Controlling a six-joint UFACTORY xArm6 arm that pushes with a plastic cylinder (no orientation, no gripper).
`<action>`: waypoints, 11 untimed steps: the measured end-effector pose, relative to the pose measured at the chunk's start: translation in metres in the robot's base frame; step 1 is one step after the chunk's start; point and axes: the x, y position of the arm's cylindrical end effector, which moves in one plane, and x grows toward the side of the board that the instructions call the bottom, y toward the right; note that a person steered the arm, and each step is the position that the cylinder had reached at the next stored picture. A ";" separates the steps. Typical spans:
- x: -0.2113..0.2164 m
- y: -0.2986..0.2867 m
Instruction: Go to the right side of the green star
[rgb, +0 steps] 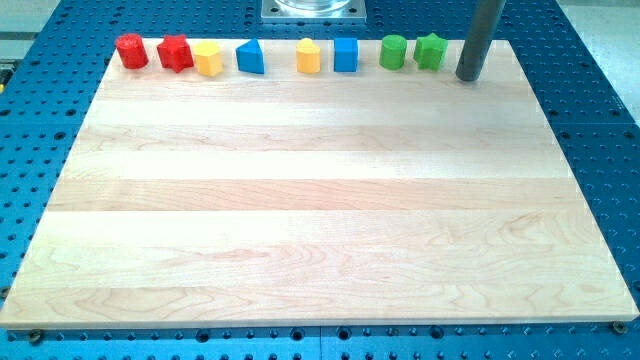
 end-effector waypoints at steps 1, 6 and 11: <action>0.003 0.002; 0.030 0.015; -0.059 0.042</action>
